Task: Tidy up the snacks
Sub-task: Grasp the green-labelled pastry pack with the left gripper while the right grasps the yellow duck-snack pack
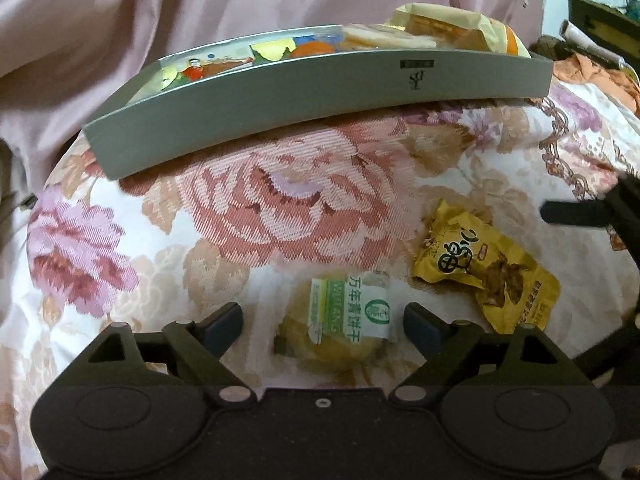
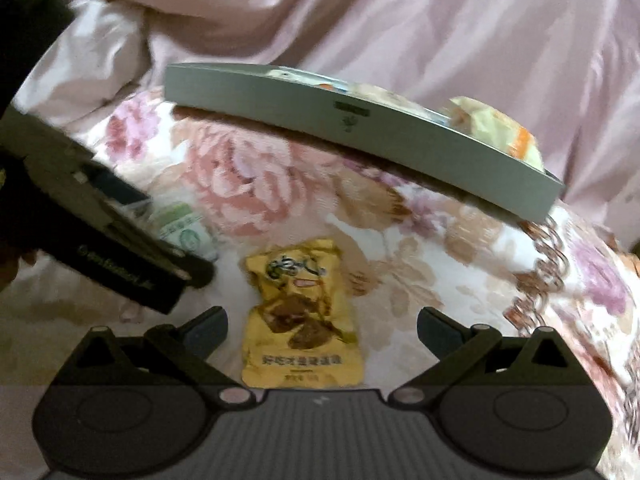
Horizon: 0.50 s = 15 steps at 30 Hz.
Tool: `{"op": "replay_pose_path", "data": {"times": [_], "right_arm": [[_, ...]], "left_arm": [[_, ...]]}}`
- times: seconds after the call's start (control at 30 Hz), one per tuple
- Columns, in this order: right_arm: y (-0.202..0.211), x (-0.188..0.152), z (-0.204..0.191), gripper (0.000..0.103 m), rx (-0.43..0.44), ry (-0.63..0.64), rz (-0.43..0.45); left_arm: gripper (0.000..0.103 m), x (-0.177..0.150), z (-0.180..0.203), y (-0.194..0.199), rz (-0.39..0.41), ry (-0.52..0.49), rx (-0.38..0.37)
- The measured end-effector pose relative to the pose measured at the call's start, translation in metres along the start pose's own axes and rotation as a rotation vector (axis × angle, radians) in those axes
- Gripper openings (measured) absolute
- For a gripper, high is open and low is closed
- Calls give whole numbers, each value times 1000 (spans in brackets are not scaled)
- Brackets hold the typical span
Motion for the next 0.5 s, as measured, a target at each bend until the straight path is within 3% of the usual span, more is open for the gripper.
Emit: {"op": "replay_pose_path", "data": {"times": [0.13, 0.3, 0.5], "right_arm": [[-13, 2, 2, 103, 47, 20, 16], [-25, -4, 15, 102, 101, -127, -7], [-20, -1, 6, 94, 101, -49, 9]], "left_arm": [[93, 0, -2, -5, 6, -9, -13], [94, -1, -5, -8, 14, 12, -19], [85, -2, 0, -4, 22, 7, -13]]}}
Point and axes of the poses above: each gripper's, at about its wrist camera, not at the fingertips, and y roughly against the way its jaws point, z to its right, x to its top, the point moved 8 cm from there along -y, roughly the way its jaws point, and after that the axes turned 15 degrees about z, right-handed, at the moved point
